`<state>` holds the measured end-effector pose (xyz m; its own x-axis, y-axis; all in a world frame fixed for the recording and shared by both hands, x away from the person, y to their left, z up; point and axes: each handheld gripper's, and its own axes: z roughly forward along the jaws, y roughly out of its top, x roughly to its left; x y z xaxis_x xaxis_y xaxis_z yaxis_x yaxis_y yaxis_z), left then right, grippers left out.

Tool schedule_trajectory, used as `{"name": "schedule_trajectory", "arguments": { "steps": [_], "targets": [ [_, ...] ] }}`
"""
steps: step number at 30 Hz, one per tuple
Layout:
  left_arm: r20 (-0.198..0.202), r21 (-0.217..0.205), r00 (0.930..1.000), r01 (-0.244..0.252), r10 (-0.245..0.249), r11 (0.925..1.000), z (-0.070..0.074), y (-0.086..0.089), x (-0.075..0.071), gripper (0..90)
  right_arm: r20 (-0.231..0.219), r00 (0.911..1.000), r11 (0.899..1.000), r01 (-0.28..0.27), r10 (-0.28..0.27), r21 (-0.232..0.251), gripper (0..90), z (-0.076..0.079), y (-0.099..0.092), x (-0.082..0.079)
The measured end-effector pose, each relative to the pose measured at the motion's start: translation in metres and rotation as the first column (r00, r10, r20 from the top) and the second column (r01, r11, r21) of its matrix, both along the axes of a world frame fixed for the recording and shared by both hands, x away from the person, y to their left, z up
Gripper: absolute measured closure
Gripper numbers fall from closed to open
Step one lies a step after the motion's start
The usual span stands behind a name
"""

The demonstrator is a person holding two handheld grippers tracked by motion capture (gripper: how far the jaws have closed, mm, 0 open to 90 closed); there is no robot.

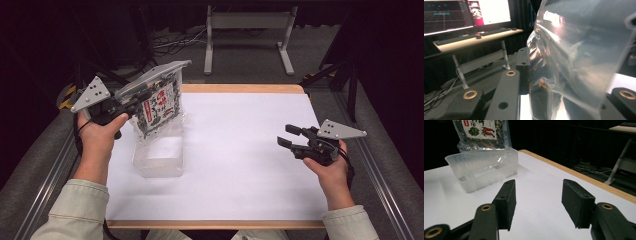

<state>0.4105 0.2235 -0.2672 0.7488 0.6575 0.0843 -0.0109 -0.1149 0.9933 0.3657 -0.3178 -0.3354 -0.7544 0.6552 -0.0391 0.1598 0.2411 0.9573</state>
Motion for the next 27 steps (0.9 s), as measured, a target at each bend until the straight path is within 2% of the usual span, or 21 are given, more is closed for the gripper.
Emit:
{"name": "schedule_trajectory", "arguments": {
  "steps": [10,14,23,25,27],
  "targets": [
    [-0.030,-0.012,0.9995,-0.009,0.008,0.9999,-0.020,0.006,0.003,74.4,-0.004,1.0000,1.000,0.002,-0.002,0.003,46.0,-0.001,-0.001,0.001],
    [-0.054,-0.017,0.9985,-0.005,0.005,0.9998,-0.030,0.011,0.004,74.3,-0.008,1.0000,1.000,-0.004,0.004,-0.004,46.1,-0.002,0.000,0.001],
    [-0.087,-0.013,0.9961,-0.015,0.014,0.9998,-0.041,0.014,0.008,74.3,-0.014,0.9999,1.000,-0.006,0.006,-0.008,46.1,-0.003,0.001,0.002],
    [-0.093,-0.024,0.9955,-0.022,0.019,0.9995,-0.045,0.018,0.009,74.3,-0.018,0.9998,1.000,-0.003,0.003,-0.007,46.2,-0.004,0.001,0.002],
    [-0.103,-0.006,0.9942,-0.030,0.029,0.9995,-0.048,0.019,0.010,74.2,-0.019,0.9998,1.000,-0.005,0.005,-0.007,46.2,-0.004,0.001,0.002]
  ]
}}
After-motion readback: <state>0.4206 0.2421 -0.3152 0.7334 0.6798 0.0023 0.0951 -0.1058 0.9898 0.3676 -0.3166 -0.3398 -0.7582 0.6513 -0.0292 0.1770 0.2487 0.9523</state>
